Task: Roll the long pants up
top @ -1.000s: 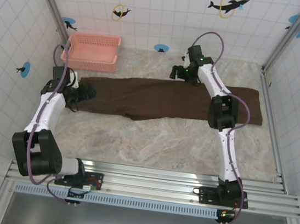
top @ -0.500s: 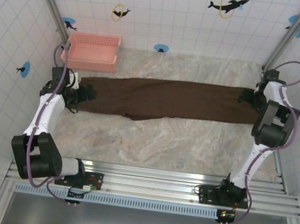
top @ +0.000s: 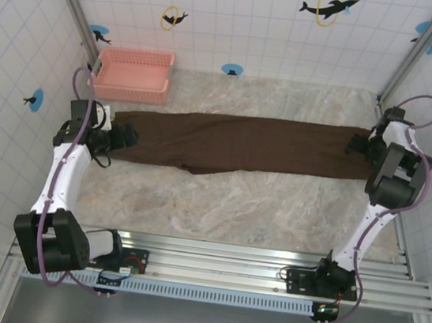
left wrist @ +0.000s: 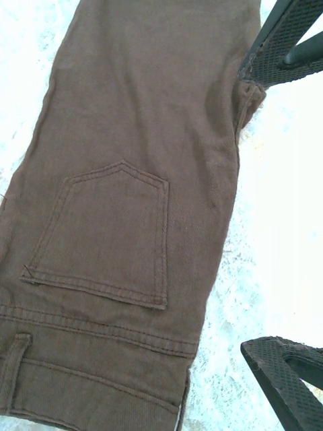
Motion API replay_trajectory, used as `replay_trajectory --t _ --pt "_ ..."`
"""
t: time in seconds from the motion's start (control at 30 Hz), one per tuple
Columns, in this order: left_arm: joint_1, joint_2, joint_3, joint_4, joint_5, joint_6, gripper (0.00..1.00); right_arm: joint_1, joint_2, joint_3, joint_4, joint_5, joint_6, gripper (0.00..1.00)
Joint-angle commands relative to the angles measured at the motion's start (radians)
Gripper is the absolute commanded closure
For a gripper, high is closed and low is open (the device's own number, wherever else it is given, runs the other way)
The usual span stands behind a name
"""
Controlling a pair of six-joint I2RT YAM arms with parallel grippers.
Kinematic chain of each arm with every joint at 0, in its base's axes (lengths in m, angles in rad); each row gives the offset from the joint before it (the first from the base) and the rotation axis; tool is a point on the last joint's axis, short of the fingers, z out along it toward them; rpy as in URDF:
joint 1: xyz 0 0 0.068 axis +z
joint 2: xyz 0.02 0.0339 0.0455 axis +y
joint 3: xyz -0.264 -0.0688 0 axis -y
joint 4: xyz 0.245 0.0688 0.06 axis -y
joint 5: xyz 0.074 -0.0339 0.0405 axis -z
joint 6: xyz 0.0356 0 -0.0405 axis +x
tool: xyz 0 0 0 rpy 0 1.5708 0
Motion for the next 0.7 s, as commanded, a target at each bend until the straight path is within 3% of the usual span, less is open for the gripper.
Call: replay_trajectory --t 0.0,0.23,0.53,0.6,0.67 --pt "-0.005 -0.029 -0.023 -0.019 0.021 0.000 0.03 -0.011 0.025 0.046 -0.018 0.078 -0.027 0.01" --pt "-0.004 -0.037 0.001 -0.076 0.028 0.037 0.03 0.001 0.056 0.086 -0.024 0.129 -0.052 0.01" --pt "-0.005 -0.064 0.017 -0.116 -0.004 0.036 0.03 0.000 0.143 0.134 -0.026 0.082 -0.051 0.00" --pt "-0.004 -0.062 0.028 -0.126 -0.010 0.039 0.03 0.004 0.144 0.128 -0.024 0.067 -0.048 0.04" --pt "-0.004 -0.065 0.036 -0.130 -0.017 0.037 0.03 0.012 0.150 0.125 -0.027 0.042 -0.046 0.16"
